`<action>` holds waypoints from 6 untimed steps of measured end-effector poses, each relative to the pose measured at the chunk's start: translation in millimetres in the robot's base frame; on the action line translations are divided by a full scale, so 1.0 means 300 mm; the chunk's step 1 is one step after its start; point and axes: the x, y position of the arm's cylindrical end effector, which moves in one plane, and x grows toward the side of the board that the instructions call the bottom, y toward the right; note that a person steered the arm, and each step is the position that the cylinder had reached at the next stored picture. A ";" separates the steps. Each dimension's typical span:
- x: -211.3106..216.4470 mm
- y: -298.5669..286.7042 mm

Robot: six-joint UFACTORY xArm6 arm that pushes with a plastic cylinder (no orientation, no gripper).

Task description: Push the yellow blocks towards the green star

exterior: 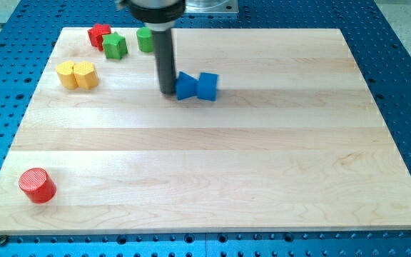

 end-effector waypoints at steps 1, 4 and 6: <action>-0.044 -0.144; 0.077 -0.661; 0.009 -0.828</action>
